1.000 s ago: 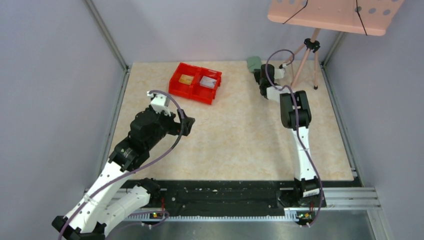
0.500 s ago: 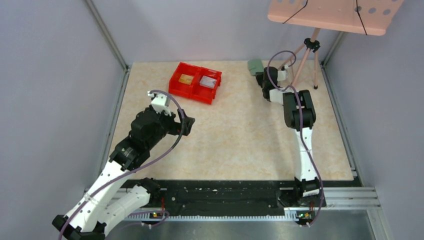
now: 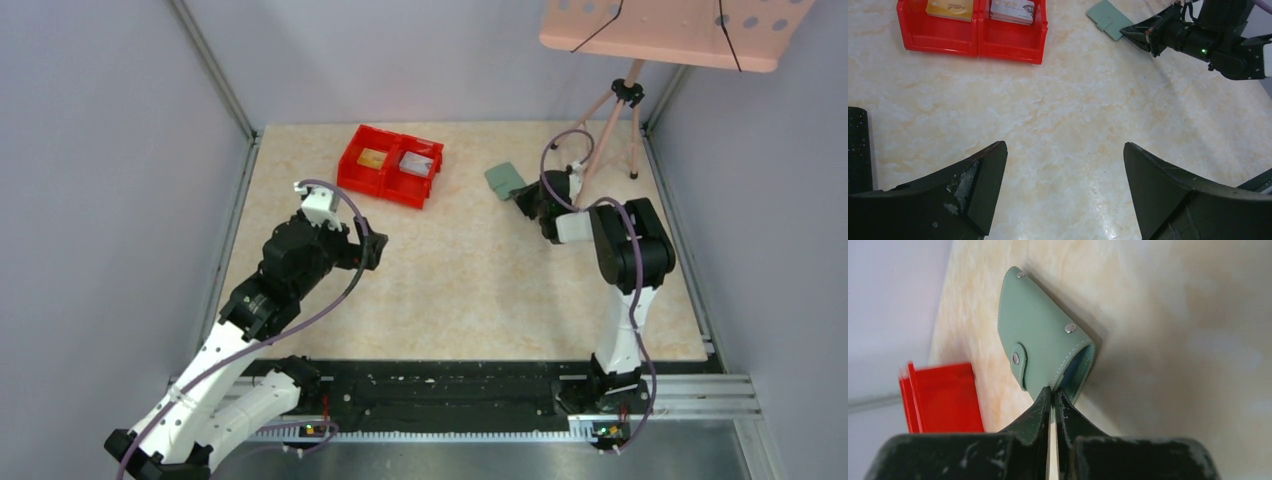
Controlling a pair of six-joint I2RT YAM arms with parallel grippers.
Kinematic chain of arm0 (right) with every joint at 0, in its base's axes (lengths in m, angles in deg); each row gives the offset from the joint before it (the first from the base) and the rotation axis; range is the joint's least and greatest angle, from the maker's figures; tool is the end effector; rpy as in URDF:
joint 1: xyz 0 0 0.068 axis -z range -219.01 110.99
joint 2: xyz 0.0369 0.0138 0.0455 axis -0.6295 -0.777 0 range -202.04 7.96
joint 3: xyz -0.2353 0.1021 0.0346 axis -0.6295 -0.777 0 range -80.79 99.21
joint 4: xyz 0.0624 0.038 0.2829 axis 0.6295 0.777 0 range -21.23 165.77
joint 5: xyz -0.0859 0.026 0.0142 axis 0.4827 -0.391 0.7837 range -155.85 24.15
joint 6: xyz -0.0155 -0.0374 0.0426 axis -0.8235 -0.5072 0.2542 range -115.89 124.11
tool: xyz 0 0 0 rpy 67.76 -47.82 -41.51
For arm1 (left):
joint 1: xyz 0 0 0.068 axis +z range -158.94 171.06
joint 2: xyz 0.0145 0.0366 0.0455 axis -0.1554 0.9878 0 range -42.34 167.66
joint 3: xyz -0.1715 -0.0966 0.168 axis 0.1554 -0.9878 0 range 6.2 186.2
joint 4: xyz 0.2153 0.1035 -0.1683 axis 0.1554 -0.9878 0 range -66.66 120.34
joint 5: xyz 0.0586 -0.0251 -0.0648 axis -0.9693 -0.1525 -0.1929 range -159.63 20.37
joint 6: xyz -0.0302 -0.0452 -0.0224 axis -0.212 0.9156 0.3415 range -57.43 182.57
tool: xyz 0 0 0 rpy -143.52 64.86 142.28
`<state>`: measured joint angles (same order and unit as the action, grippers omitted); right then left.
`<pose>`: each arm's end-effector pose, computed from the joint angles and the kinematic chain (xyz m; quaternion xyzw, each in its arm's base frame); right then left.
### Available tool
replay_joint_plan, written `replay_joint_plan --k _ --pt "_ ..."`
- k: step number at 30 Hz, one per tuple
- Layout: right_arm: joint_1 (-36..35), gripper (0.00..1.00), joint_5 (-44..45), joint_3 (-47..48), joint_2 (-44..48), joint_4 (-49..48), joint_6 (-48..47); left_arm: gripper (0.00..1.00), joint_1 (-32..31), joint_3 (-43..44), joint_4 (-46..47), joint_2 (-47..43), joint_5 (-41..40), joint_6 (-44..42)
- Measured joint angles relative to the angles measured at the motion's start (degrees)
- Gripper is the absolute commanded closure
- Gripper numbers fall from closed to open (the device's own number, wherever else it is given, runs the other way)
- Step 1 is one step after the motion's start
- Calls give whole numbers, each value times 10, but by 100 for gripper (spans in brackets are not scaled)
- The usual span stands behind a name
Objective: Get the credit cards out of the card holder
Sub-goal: Move the card holder to the center of the board.
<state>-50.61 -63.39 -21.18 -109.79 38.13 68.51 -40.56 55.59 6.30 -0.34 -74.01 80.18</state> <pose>0.4284 0.0862 0.0764 0.3901 0.7606 0.3048 0.4200 0.1838 -0.1093 0.3422 0.0751 0.7983 -0.2207 0.5553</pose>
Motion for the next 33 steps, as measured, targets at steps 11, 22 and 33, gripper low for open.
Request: replay_joint_plan --k 11,22,33 --pt "-105 100 -105 -93 138 89 -131 9 0 0 0 15 -10 -6" --pt "-155 100 -197 -187 272 186 -238 10 0 5 -37 62 -27 2" --pt "-233 70 -195 -297 439 262 -192 13 0 -18 -65 71 28 73"
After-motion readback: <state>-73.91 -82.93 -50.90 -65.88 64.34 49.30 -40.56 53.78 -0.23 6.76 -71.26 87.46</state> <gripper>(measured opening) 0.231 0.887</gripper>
